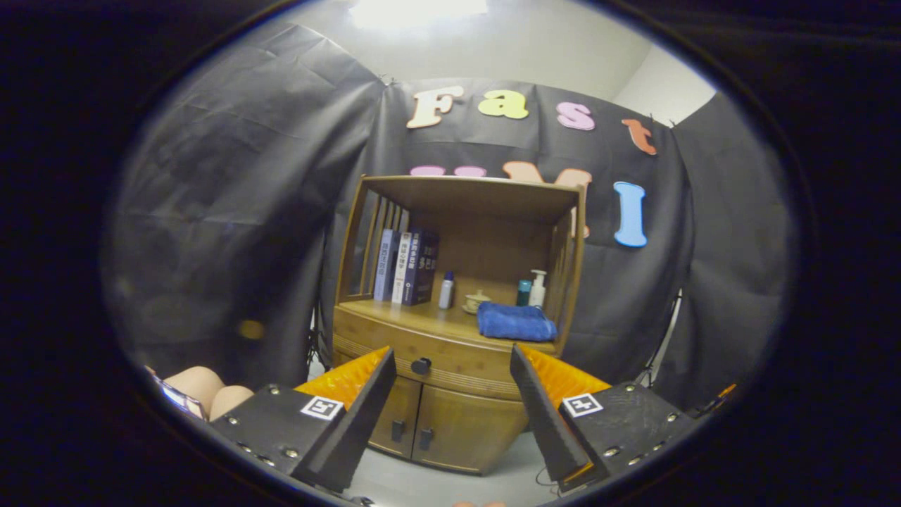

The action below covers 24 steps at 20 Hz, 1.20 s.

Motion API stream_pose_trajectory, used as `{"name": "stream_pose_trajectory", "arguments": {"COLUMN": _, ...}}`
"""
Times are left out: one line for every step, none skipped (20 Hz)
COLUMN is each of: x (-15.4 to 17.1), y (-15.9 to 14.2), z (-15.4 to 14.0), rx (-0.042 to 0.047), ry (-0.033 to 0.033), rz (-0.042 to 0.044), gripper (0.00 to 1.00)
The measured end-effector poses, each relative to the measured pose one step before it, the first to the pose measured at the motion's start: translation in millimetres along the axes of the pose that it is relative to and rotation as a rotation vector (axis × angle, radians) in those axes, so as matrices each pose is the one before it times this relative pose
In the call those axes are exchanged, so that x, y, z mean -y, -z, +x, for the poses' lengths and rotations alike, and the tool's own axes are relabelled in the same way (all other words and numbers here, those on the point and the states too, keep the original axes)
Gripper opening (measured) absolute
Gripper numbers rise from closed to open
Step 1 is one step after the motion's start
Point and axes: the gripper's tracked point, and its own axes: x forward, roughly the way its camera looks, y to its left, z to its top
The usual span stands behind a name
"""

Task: Pull open the drawer, take out the items inside it, and place them on the countertop above the cabinet.

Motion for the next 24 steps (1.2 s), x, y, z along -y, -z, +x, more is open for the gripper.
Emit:
{"name": "stream_pose_trajectory", "arguments": {"x": -3.74, "y": 3.73, "z": 12.26, "rx": -0.00202, "ry": -0.00103, "rz": 0.00368, "gripper": 0.98}}
{"name": "stream_pose_trajectory", "arguments": {"x": -4.63, "y": 2.24, "z": 12.73, "rx": 0.00328, "ry": -0.00234, "rz": 0.00591, "gripper": 0.98}}
{"name": "stream_pose_trajectory", "arguments": {"x": -3.77, "y": 4.06, "z": 11.74, "rx": 0.00134, "ry": 0.00003, "rz": 0.00818, "gripper": 0.98}}
{"name": "stream_pose_trajectory", "arguments": {"x": -4.74, "y": 5.64, "z": 11.58, "rx": -0.00330, "ry": -0.00521, "rz": 0.00345, "gripper": 0.98}}
{"name": "stream_pose_trajectory", "arguments": {"x": -4.52, "y": 5.49, "z": 12.16, "rx": -0.00457, "ry": -0.00049, "rz": -0.00288, "gripper": 0.98}}
{"name": "stream_pose_trajectory", "arguments": {"x": -6.34, "y": 5.94, "z": 9.58, "rx": -0.00089, "ry": -0.00753, "rz": -0.00775, "gripper": 0.98}}
{"name": "stream_pose_trajectory", "arguments": {"x": -7.22, "y": 5.12, "z": 8.09, "rx": -0.00440, "ry": -0.00880, "rz": -0.00800, "gripper": 0.97}}
{"name": "stream_pose_trajectory", "arguments": {"x": -6.75, "y": 4.69, "z": 9.29, "rx": -0.00290, "ry": -0.01064, "rz": -0.00958, "gripper": 0.97}}
{"name": "stream_pose_trajectory", "arguments": {"x": -7.68, "y": 3.62, "z": 8.48, "rx": -0.00198, "ry": -0.00840, "rz": -0.01137, "gripper": 0.98}}
{"name": "stream_pose_trajectory", "arguments": {"x": -5.76, "y": 4.22, "z": 9.72, "rx": -0.00166, "ry": -0.00521, "rz": -0.00946, "gripper": 0.98}}
{"name": "stream_pose_trajectory", "arguments": {"x": -5.23, "y": 1.96, "z": 10.62, "rx": 0.00193, "ry": -0.00296, "rz": -0.00494, "gripper": 0.98}}
{"name": "stream_pose_trajectory", "arguments": {"x": -4.03, "y": 4.67, "z": 8.91, "rx": -0.00032, "ry": 0.00013, "rz": -0.00174, "gripper": 0.98}}
{"name": "stream_pose_trajectory", "arguments": {"x": -3.13, "y": 5.57, "z": 8.63, "rx": -0.00579, "ry": 0.00504, "rz": 0.00237, "gripper": 0.98}}
{"name": "stream_pose_trajectory", "arguments": {"x": -2.45, "y": 7.50, "z": 8.16, "rx": -0.00808, "ry": 0.00541, "rz": 0.00788, "gripper": 0.98}}
{"name": "stream_pose_trajectory", "arguments": {"x": -2.40, "y": 4.39, "z": 7.80, "rx": -0.00450, "ry": 0.00572, "rz": 0.01014, "gripper": 0.98}}
{"name": "stream_pose_trajectory", "arguments": {"x": -1.40, "y": 4.72, "z": 7.46, "rx": -0.00774, "ry": 0.00819, "rz": 0.00494, "gripper": 0.98}}
{"name": "stream_pose_trajectory", "arguments": {"x": -2.03, "y": 4.28, "z": 6.56, "rx": -0.00078, "ry": 0.00855, "rz": -0.00231, "gripper": 0.98}}
{"name": "stream_pose_trajectory", "arguments": {"x": -0.50, "y": 2.95, "z": 6.03, "rx": -0.00192, "ry": 0.01189, "rz": -0.00572, "gripper": 0.98}}
{"name": "stream_pose_trajectory", "arguments": {"x": -0.05, "y": 3.59, "z": 6.17, "rx": -0.00057, "ry": 0.00979, "rz": -0.00101, "gripper": 0.98}}
{"name": "stream_pose_trajectory", "arguments": {"x": -0.57, "y": 4.42, "z": 5.34, "rx": 0.00027, "ry": 0.00920, "rz": 0.00311, "gripper": 0.98}}
{"name": "stream_pose_trajectory", "arguments": {"x": -0.57, "y": 4.12, "z": 5.04, "rx": -0.00729, "ry": 0.00723, "rz": 0.00530, "gripper": 0.98}}
{"name": "stream_pose_trajectory", "arguments": {"x": -2.64, "y": 4.82, "z": 3.07, "rx": -0.00594, "ry": 0.00171, "rz": 0.00802, "gripper": 0.98}}
{"name": "stream_pose_trajectory", "arguments": {"x": -2.39, "y": 3.61, "z": 3.26, "rx": -0.00692, "ry": 0.00101, "rz": 0.00561, "gripper": 0.98}}
{"name": "stream_pose_trajectory", "arguments": {"x": -2.06, "y": 3.33, "z": 3.41, "rx": -0.00736, "ry": 0.00314, "rz": -0.00099, "gripper": 0.98}}
